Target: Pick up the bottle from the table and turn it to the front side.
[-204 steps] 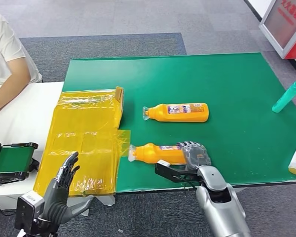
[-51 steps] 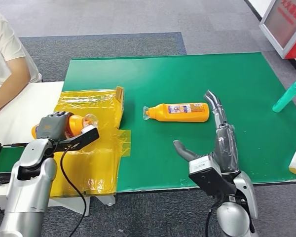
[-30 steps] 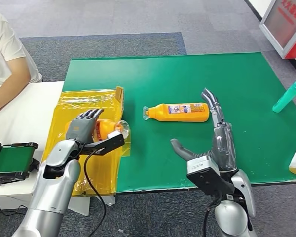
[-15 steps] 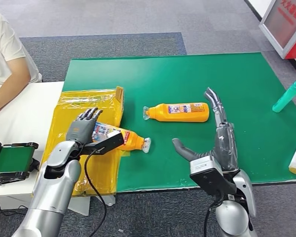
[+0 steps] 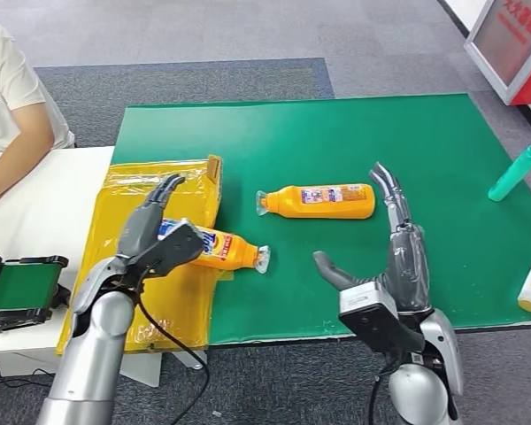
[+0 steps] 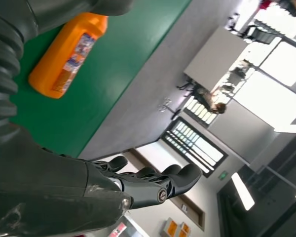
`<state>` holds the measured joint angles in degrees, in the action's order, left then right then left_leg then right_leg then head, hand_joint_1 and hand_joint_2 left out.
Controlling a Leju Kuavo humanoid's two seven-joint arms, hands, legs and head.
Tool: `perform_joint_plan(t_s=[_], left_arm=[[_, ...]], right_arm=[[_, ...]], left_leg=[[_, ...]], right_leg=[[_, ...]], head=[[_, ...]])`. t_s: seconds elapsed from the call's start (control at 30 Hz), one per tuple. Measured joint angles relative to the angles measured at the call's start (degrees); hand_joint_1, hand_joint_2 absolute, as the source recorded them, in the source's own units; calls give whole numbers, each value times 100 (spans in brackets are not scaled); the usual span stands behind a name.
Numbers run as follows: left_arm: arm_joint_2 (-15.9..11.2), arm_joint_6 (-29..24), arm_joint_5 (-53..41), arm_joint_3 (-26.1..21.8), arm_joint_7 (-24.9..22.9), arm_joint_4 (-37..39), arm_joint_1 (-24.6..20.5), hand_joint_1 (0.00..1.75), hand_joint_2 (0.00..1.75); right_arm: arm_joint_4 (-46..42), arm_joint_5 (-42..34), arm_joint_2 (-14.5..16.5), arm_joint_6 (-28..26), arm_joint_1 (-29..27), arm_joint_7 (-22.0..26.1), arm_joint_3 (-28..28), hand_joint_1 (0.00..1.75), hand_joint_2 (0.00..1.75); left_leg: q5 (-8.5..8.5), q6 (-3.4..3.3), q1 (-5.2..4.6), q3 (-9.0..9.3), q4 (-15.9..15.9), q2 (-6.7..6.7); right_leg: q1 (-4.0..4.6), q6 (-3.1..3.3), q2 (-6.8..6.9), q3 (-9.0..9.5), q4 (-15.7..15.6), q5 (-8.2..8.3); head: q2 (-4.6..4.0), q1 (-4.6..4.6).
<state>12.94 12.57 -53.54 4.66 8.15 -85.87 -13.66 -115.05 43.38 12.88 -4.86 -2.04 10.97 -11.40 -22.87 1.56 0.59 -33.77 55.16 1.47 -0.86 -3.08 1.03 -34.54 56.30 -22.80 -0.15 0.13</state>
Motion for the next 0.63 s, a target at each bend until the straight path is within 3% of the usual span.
perform_joint_plan(t_s=[0.23, 0.33, 0.47, 0.53, 0.63], left_arm=[[-49, 375, 2106, -7, -6, -1861, 1332, 0, 175], [-106, 422, 2376, -10, 39, -2335, 1738, 0, 175], [-150, 444, 2449, -10, 55, -2638, 1945, 0, 175], [-181, 475, 2732, -13, 122, -2752, 2070, 0, 175], [-232, 618, 3777, -90, 326, -2856, 2427, 0, 175]], right_arm=[[-18, 233, -15, 137, -215, -146, 11, 0, 175], [-18, 208, -19, 171, -250, -146, 27, 0, 175], [-18, 168, -21, 207, -259, -147, 34, 0, 175], [-6, -130, -26, 435, -262, -205, 37, 0, 175], [152, -1221, -62, 1172, -320, -298, 58, 0, 175]], left_leg=[[-12, -1, 0, -3, -1, 0], [-14, -3, 0, -4, -1, -1], [-13, -4, 0, -4, -1, -2], [-13, -4, 0, -2, -1, -2], [-15, -3, 0, 5, -1, -1]], right_leg=[[0, 3, 0, -4, -1, -10], [0, 2, 3, -4, -3, -12], [0, 1, 3, -1, -3, -9], [0, 0, 3, 3, -2, -8], [0, 2, 1, 6, -2, -10]], head=[[0, -1], [0, 0], [0, 0], [0, 1], [0, -1]])
